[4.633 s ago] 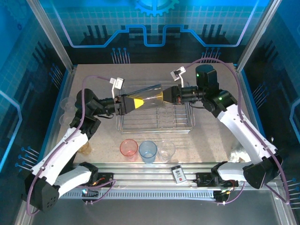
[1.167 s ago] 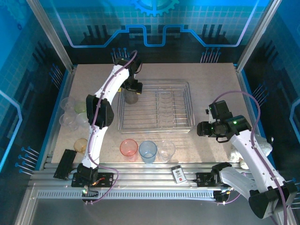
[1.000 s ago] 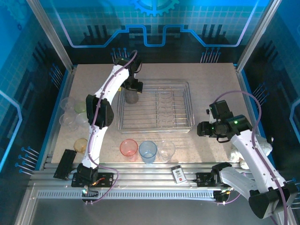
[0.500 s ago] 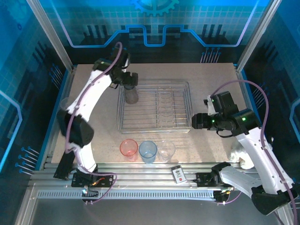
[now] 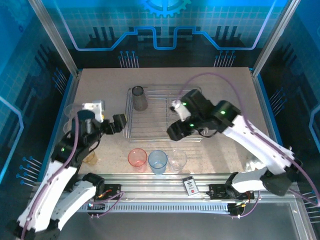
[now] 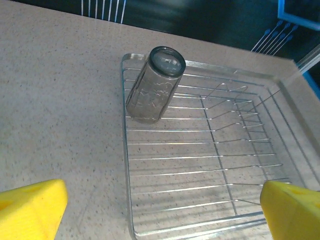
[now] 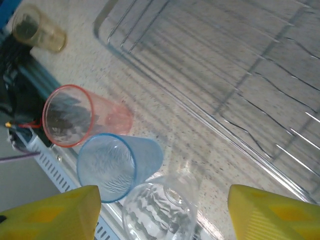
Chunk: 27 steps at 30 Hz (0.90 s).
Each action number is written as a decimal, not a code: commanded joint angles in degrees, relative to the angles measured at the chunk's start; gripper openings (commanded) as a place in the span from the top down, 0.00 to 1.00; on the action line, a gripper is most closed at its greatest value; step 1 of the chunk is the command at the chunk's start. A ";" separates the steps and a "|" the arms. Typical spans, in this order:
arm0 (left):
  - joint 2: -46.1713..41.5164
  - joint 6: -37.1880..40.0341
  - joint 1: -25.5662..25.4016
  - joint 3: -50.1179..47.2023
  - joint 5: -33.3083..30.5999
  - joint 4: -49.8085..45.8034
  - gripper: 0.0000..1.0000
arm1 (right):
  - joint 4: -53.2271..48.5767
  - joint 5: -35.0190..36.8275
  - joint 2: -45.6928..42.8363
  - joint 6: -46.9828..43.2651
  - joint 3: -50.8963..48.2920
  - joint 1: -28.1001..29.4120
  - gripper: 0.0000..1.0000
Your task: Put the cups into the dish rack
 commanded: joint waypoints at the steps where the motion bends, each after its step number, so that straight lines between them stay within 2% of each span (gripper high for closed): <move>1: -6.71 -9.42 0.33 -1.89 -2.96 -6.31 0.01 | -3.52 0.80 6.77 -5.37 5.76 4.95 0.31; 5: -12.47 -14.15 0.29 -0.37 -6.57 -17.34 0.01 | -5.33 0.99 15.83 -8.24 11.69 9.64 0.31; 10: -14.42 -16.43 0.29 3.48 -9.62 -28.03 0.01 | -5.60 0.27 25.27 -10.60 17.42 13.42 0.32; 16: -17.98 -17.33 0.29 4.56 -9.99 -31.80 0.01 | -8.67 0.93 33.05 -12.67 23.26 15.65 0.36; 27: -20.20 -19.04 0.29 3.31 -9.93 -32.72 0.01 | -9.59 1.92 36.62 -13.82 23.57 16.11 0.47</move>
